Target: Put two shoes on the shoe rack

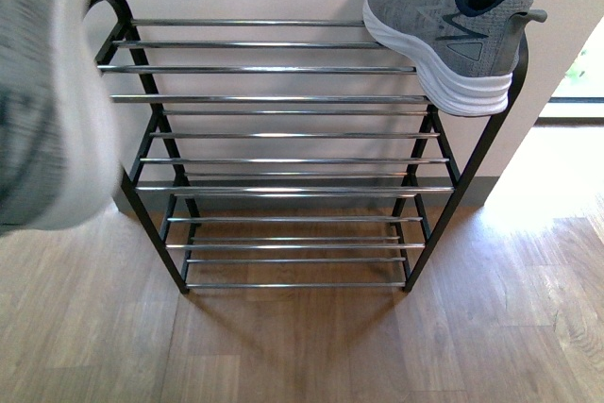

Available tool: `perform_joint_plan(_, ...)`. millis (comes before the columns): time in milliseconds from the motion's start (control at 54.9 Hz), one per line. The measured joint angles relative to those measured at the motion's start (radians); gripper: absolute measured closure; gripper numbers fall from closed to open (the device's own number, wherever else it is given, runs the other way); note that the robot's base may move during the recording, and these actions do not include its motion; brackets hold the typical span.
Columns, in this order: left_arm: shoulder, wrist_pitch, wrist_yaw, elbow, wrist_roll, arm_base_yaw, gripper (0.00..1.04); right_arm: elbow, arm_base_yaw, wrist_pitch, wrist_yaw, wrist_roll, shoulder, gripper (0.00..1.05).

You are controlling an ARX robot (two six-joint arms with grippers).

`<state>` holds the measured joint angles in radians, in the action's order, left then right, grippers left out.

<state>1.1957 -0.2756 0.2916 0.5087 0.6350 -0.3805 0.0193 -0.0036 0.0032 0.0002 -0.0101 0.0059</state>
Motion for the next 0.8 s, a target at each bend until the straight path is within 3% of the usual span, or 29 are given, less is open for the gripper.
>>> perform_joint_plan(346,0.464,0.043,-0.065,0.301,0.235,-0.069,1.03,0.000,0.000,0.000,0.000,0.000,0.000,0.09)
perform_joint_plan(802,0.857,0.247,-0.121,0.870,0.439,-0.100,1.03,0.000,0.000,0.000,0.000,0.000,0.000,0.09)
